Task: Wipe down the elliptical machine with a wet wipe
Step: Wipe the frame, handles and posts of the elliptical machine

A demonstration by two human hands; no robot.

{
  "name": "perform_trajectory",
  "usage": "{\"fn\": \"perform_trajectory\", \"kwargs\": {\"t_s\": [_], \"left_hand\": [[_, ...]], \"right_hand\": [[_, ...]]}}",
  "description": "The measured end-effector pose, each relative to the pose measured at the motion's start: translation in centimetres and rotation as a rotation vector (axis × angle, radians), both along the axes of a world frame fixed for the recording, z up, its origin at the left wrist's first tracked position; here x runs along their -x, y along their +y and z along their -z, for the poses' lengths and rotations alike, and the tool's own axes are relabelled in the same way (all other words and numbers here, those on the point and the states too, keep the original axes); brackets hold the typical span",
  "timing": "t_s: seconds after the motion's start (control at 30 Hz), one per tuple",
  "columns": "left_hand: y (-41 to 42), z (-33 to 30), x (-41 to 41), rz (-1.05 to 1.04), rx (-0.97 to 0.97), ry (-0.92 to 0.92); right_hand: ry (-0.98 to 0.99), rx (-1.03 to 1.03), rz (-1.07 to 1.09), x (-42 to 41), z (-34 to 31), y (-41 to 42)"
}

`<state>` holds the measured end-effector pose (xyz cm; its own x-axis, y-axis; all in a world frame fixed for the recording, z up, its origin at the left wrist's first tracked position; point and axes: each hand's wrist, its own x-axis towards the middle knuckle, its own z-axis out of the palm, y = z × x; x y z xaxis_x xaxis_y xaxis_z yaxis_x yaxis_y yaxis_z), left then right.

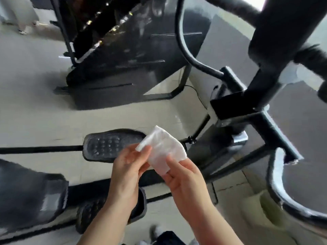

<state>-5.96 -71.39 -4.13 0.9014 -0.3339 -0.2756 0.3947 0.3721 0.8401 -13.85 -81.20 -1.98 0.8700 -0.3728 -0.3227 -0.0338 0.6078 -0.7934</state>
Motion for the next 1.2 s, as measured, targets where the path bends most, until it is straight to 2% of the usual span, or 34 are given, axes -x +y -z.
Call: {"fn": "perform_trajectory", "kwargs": {"t_s": [0.23, 0.33, 0.43, 0.5, 0.53, 0.6, 0.67, 0.7, 0.77, 0.83, 0.87, 1.0, 1.1, 1.13, 1.2], "left_hand": [[-2.7, -2.5, -1.6, 0.494, 0.101, -0.118], [-4.7, -4.7, 0.8, 0.788, 0.172, -0.387], [-7.2, -6.7, 2.8, 0.919, 0.240, -0.639], [-8.9, -8.2, 3.7, 0.870, 0.264, -0.784], [-9.7, -8.9, 3.9, 0.801, 0.279, -0.859], [-11.3, -10.5, 4.2, 0.640, 0.331, -0.967], [-13.0, -12.2, 4.0, 0.526, 0.367, -1.046], [-13.8, -13.0, 3.7, 0.506, 0.379, -1.101], [-15.5, -13.9, 3.1, 0.555, 0.426, -1.194], [-16.8, -14.2, 2.4, 0.622, 0.477, -1.208], [-17.2, -14.3, 2.2, 0.637, 0.475, -1.196], [-17.3, -14.5, 1.8, 0.601, 0.482, -1.266], [-17.4, -14.6, 1.4, 0.616, 0.477, -1.296], [-17.6, -14.5, 1.3, 0.613, 0.474, -1.298], [-17.8, -14.3, 1.4, 0.595, 0.457, -1.314]], "right_hand": [[0.016, 0.097, 0.584, 1.2, -3.6, 5.1], [0.005, 0.253, 0.914, 4.7, -6.0, 5.6], [-0.017, 0.506, 1.225, 8.7, -9.0, 5.6], [-0.016, 0.709, 1.395, 11.4, -11.5, 5.4], [-0.007, 0.862, 1.459, 12.5, -12.8, 5.3], [0.092, 1.344, 1.529, 14.4, -15.3, 4.7], [0.329, 1.918, 1.500, 15.9, -17.6, 2.8], [0.441, 2.170, 1.418, 16.6, -18.9, 1.4], [0.680, 2.457, 1.122, 18.3, -21.0, -1.7], [0.862, 2.546, 0.797, 19.9, -20.8, -3.6], [0.890, 2.563, 0.676, 20.7, -19.9, -4.0], [0.911, 2.589, 0.442, 21.0, -14.7, -3.1], [1.003, 2.659, 0.082, 20.6, -12.5, -2.5], [1.016, 2.695, 0.040, 20.7, -13.3, -2.5], [1.011, 2.743, 0.122, 20.6, -17.0, -2.9]]}}
